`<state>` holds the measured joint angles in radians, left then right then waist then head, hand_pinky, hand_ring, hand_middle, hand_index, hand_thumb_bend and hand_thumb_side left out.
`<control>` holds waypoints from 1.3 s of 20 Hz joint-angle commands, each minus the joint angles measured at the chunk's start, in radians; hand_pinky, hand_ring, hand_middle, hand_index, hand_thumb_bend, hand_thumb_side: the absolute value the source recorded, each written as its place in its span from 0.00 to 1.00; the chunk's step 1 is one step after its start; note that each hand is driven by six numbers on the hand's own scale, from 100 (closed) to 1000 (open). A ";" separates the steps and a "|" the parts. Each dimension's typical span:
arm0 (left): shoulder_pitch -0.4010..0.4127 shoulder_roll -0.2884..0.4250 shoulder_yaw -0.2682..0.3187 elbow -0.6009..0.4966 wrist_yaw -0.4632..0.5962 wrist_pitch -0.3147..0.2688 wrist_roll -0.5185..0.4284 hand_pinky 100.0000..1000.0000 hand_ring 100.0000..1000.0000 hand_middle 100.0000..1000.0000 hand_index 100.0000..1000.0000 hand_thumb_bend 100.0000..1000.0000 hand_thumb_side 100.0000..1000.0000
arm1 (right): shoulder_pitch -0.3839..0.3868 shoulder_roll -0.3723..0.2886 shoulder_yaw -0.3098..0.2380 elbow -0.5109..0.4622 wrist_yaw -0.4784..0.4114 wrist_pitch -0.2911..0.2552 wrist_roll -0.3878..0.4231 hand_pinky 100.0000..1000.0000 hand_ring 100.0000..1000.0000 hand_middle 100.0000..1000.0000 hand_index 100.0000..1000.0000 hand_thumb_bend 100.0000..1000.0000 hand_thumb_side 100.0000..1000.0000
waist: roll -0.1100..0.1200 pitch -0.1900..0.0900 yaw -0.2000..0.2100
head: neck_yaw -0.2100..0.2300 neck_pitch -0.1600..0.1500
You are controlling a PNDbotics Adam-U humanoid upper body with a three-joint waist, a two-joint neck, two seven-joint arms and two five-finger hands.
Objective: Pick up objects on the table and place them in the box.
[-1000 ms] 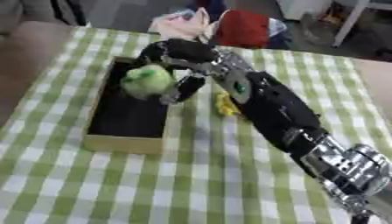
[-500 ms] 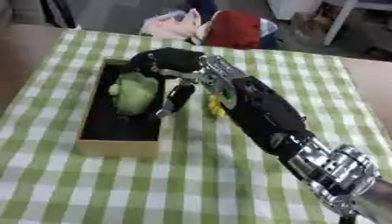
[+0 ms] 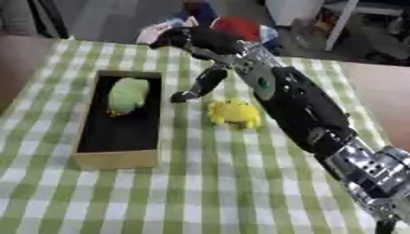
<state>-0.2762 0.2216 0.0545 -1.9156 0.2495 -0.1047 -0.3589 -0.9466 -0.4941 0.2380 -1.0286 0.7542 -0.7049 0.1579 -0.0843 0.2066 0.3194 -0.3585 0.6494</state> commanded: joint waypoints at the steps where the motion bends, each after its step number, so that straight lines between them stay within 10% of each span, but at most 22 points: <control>1: -0.003 0.025 0.012 -0.008 -0.007 -0.004 0.004 0.75 0.64 0.61 0.68 0.00 0.87 | 0.006 -0.055 -0.013 -0.028 -0.042 0.018 0.042 0.69 0.90 0.78 0.91 0.53 0.50 | 0.012 -0.020 -0.014 | 0.009 0.000; 7: 0.003 0.024 0.014 -0.005 -0.012 -0.008 0.006 0.75 0.64 0.61 0.68 0.00 0.87 | 0.054 -0.075 -0.018 -0.011 -0.017 0.036 0.079 0.68 0.89 0.74 0.88 0.53 0.55 | 0.022 -0.019 -0.050 | 0.017 0.002; 8: 0.003 0.024 0.014 -0.005 -0.013 -0.009 0.006 0.75 0.64 0.61 0.68 0.00 0.87 | 0.058 -0.075 -0.020 -0.005 -0.006 0.037 0.079 0.68 0.89 0.73 0.87 0.62 0.41 | 0.023 -0.019 -0.053 | 0.017 0.002; 9: 0.004 0.023 0.014 -0.004 -0.014 -0.009 0.006 0.75 0.64 0.61 0.68 0.00 0.87 | 0.064 -0.075 -0.021 0.004 0.007 0.038 0.078 0.68 0.89 0.73 0.87 0.53 0.57 | 0.024 -0.019 -0.056 | 0.018 0.002; 26: 0.011 0.014 0.013 -0.004 -0.023 -0.019 0.003 0.75 0.65 0.61 0.68 0.00 0.87 | 0.101 -0.054 -0.080 0.205 0.277 0.069 -0.077 0.66 0.84 0.58 0.75 0.49 0.57 | 0.041 -0.011 -0.063 | 0.018 -0.005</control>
<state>-0.2568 0.2280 0.0604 -1.9097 0.2290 -0.1187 -0.3550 -0.8326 -0.5332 0.1720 -0.8264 1.0132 -0.6367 0.0974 -0.0483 0.2093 0.2563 -0.3405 0.6498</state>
